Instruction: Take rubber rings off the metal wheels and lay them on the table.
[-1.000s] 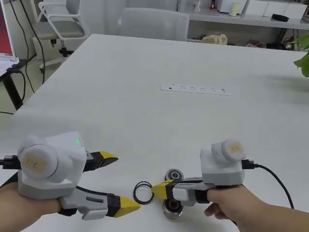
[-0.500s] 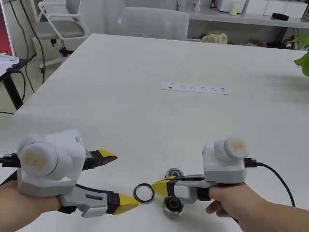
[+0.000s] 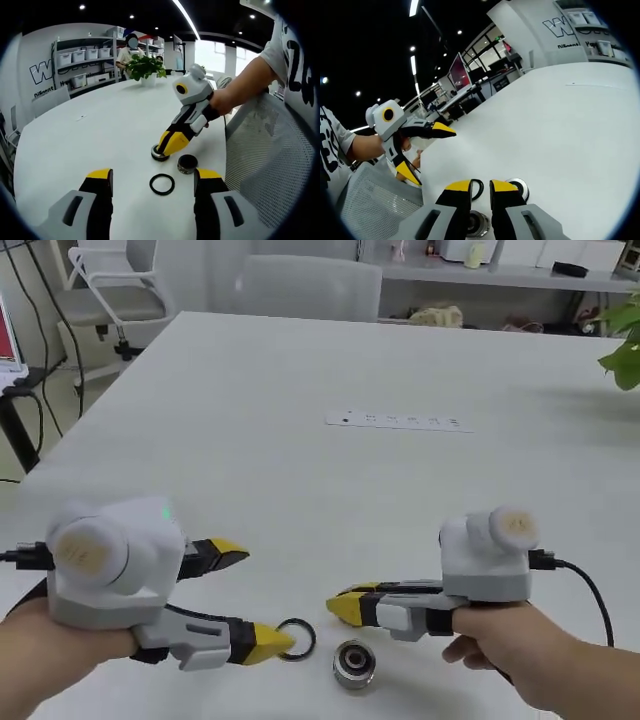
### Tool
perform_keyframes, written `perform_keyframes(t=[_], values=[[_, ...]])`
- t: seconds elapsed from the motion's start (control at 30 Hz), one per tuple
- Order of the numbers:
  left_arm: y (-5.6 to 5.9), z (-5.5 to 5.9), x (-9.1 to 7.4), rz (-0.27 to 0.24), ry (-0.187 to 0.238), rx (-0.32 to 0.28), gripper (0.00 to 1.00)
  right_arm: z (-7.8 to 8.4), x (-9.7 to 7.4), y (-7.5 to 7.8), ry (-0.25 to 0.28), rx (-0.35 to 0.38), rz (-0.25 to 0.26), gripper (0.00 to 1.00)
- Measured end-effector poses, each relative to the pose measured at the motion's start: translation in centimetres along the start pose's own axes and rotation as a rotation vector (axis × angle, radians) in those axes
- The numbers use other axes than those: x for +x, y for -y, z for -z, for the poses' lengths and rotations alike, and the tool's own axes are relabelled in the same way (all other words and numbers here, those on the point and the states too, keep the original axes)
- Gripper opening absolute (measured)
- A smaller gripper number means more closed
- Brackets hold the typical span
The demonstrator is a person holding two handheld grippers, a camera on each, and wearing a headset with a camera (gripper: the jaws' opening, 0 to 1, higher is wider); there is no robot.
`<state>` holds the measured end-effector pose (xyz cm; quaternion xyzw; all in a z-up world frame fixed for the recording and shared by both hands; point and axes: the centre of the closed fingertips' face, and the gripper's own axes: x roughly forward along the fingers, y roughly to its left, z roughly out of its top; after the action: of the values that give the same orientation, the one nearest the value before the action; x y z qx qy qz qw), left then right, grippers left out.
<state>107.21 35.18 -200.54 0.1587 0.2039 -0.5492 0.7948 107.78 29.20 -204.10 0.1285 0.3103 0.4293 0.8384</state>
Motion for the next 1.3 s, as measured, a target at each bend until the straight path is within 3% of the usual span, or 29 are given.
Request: perform_keyframes(t=[0.53,0.87,1.3], values=[[-0.6,-2.1,1.3,0.010,0.021,-0.008,0.59,-1.7,-2.8,2.2,0.048,-0.034,0.063,0.14],[-0.8,-2.8,2.4,0.027,0.032,-0.036,0.56,-1.4,-3.6,3.3,0.026,-0.089,0.100,0.17],[-0.7,-2.7,4.3,0.054,0.010,-0.038,0.52,0.1,-3.6,4.3,-0.026,-0.141,0.123,0.19]])
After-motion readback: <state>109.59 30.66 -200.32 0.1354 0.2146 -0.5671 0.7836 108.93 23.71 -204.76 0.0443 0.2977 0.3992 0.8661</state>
